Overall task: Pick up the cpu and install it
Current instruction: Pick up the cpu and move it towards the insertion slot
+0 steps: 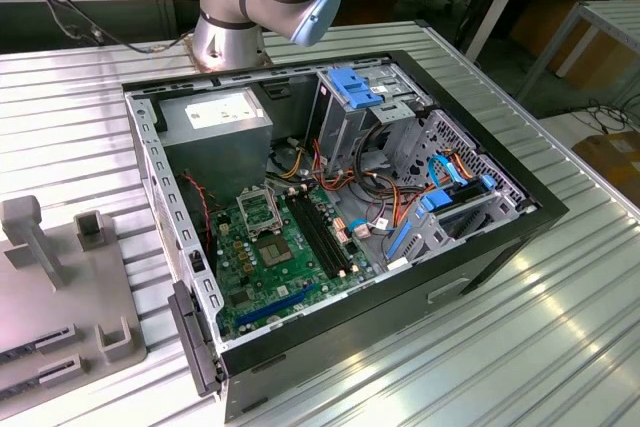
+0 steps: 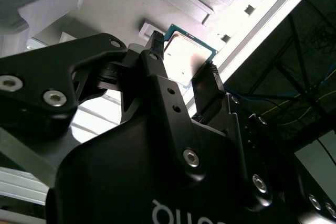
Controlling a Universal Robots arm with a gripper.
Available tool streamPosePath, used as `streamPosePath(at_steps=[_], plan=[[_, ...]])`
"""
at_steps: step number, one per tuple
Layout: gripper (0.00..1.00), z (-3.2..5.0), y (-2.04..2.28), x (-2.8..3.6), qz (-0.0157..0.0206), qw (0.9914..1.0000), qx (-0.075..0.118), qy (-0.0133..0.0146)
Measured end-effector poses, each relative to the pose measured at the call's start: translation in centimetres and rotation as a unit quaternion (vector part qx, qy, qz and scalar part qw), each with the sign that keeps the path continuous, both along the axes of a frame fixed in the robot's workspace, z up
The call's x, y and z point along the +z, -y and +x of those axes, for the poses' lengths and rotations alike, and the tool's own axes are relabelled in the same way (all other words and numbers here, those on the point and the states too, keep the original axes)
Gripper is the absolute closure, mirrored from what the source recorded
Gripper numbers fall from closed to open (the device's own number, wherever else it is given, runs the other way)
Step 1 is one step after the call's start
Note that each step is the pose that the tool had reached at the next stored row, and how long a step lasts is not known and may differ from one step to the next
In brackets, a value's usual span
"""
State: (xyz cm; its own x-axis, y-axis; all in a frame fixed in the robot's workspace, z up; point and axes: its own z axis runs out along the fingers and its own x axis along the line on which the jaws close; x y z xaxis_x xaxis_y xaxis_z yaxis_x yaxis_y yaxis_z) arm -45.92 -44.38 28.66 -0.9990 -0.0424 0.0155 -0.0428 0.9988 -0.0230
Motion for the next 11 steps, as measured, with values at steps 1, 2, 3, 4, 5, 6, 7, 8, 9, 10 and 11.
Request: streamPosePath(at_steps=[1,2,3,4,5,6,7,8,9,10,11], plan=[[0.53,0.0,0.0,0.04,0.0,1.0,0.0,-0.0001],[0.53,0.0,0.0,0.11,0.0,1.0,0.0,0.0],[0.53,0.0,0.0,0.17,0.0,1.0,0.0,-0.0001],[0.53,0.0,0.0,0.21,0.0,1.0,0.0,-0.0001],[0.53,0.01,0.0,0.27,0.0,1.0,0.0,-0.0001],[0.53,0.01,0.0,0.3,0.0,1.0,0.0,-0.0001],[0.53,0.01,0.0,0.35,0.0,1.0,0.0,-0.0002],[0.53,0.01,0.0,0.39,0.0,1.0,0.0,-0.0002],[0.53,0.01,0.0,0.43,0.0,1.0,0.0,-0.0003],[0.53,0.01,0.0,0.47,0.0,1.0,0.0,-0.0003],[0.53,0.01,0.0,0.51,0.0,1.0,0.0,-0.0003]])
